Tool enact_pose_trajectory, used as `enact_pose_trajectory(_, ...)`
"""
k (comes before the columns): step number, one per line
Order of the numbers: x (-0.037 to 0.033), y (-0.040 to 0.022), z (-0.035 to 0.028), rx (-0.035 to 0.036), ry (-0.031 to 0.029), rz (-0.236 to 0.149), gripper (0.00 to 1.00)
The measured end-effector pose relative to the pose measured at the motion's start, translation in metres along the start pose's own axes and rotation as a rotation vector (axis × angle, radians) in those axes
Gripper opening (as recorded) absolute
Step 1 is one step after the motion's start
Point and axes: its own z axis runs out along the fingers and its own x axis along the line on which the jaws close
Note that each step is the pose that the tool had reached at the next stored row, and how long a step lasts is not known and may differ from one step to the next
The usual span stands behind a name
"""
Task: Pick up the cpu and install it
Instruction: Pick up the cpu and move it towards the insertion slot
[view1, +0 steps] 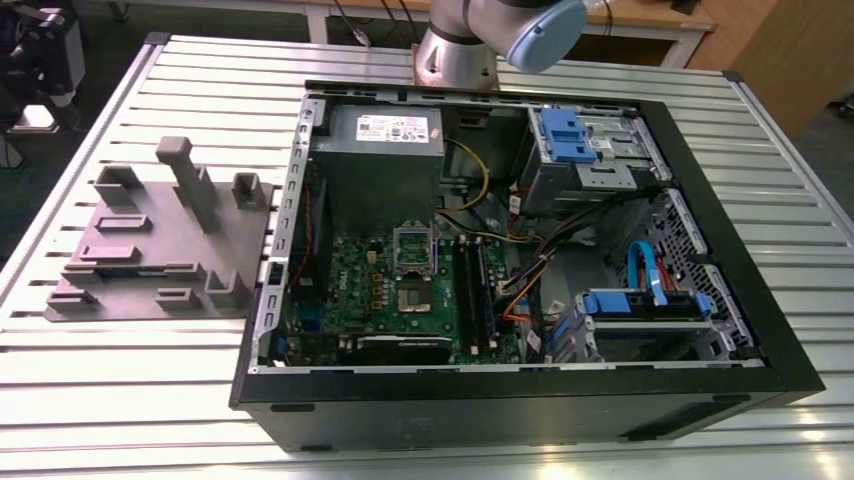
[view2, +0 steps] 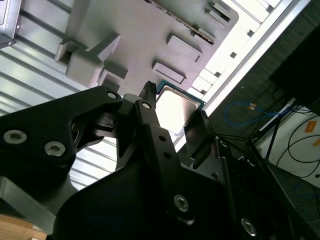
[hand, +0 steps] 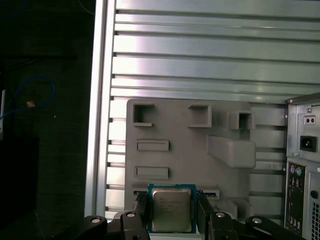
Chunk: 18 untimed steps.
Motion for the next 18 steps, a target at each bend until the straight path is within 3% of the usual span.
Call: enact_pose_trajectory(18, -0.009, -0.0003, -0.0001, 0.0, 0.0, 0.0, 0.47)
